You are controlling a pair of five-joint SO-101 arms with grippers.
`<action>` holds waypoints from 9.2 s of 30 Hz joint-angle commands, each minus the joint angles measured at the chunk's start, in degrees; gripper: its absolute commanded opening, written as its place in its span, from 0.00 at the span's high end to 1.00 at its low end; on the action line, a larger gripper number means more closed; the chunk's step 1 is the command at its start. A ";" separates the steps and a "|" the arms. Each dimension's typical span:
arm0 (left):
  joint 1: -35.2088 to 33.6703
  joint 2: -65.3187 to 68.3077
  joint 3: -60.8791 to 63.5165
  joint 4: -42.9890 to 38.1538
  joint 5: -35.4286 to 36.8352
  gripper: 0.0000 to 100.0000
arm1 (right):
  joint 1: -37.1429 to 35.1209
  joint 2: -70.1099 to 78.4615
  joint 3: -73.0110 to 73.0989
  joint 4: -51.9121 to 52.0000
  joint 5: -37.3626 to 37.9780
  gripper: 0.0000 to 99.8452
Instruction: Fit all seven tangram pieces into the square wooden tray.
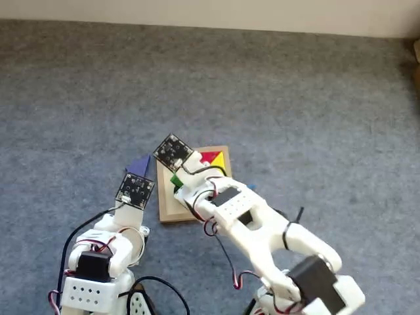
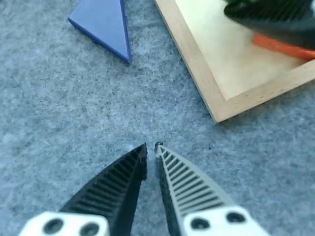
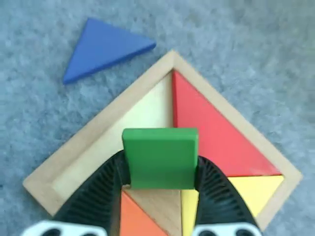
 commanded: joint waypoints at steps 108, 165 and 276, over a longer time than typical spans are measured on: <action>0.75 -3.21 1.19 0.26 0.00 0.95 | 1.89 7.87 -13.93 7.96 -7.03 0.93; 0.40 -3.12 1.19 0.18 0.00 0.95 | 6.64 -5.49 -9.36 12.79 1.67 0.93; 0.66 -3.12 1.19 0.18 0.00 0.95 | 7.25 34.68 -49.89 49.89 27.43 0.69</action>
